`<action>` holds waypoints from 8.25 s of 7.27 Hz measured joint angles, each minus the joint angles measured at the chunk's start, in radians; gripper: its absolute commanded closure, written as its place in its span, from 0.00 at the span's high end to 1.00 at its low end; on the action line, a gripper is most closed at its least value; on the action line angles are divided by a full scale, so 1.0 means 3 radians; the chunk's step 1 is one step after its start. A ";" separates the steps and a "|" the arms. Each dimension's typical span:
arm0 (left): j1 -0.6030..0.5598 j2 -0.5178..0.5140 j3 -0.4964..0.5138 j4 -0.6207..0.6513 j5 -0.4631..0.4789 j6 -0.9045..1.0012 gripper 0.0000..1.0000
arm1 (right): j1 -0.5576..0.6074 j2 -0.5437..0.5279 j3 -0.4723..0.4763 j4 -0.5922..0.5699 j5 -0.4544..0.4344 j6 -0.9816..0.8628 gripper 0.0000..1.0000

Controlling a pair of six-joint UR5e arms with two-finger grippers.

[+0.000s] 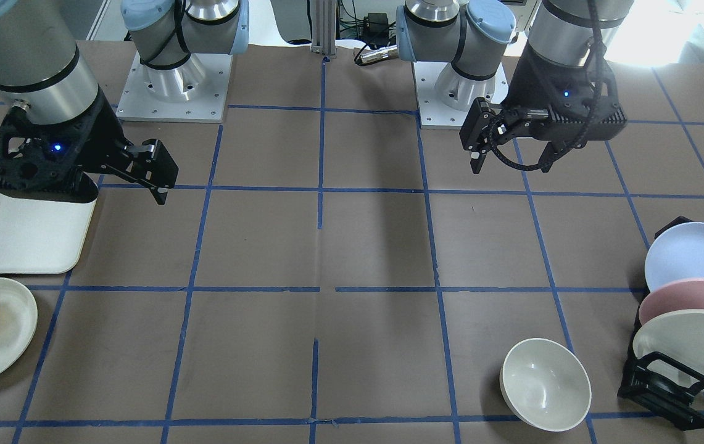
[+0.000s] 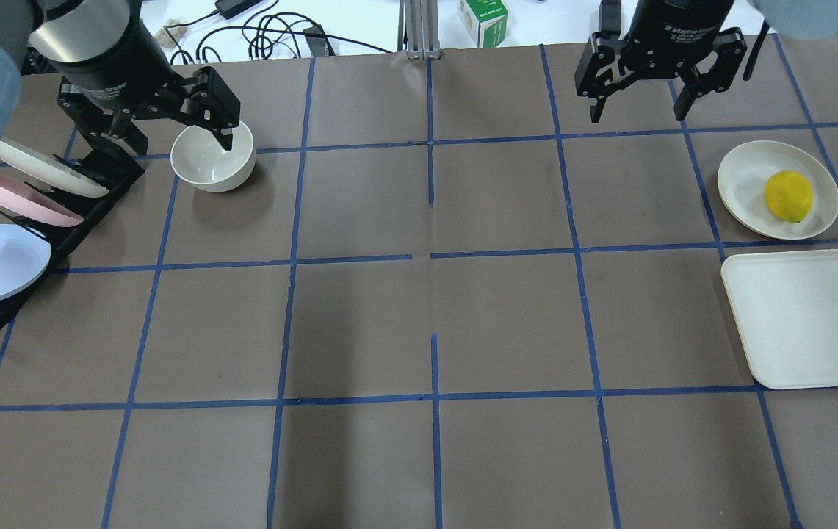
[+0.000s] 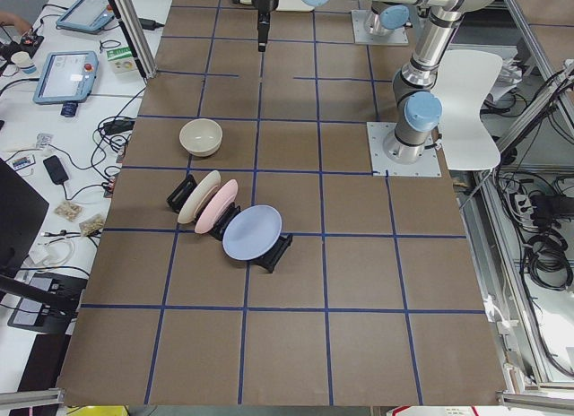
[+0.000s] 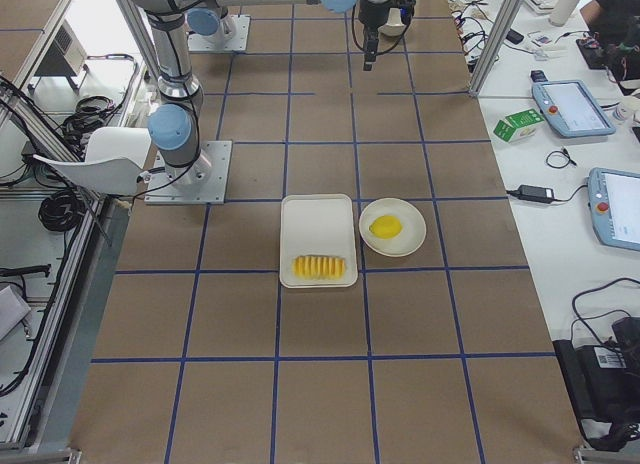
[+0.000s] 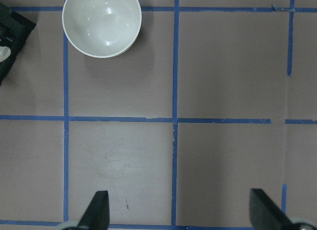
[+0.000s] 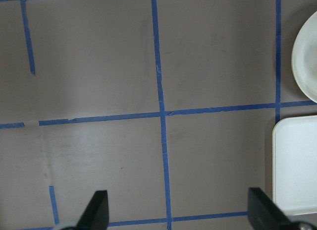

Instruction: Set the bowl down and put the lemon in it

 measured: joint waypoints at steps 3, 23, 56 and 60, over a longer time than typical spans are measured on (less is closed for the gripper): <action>0.0000 0.0000 0.0000 0.0000 0.0000 0.0000 1.00 | 0.0008 0.0008 -0.0004 -0.0005 -0.0017 -0.0017 1.00; 0.0995 -0.2356 0.0674 0.1306 -0.0223 0.1265 0.07 | -0.1845 0.1482 0.0575 -0.1956 -0.0053 -0.2638 0.32; 0.0009 -0.0363 -0.0204 0.0201 0.0057 0.0122 1.00 | 0.1258 0.1424 0.0424 -0.2156 0.0175 0.1460 0.85; -0.0039 -0.0188 -0.0192 0.0011 0.0067 0.0009 1.00 | 0.1278 0.1329 0.0437 -0.2096 0.0151 0.1457 1.00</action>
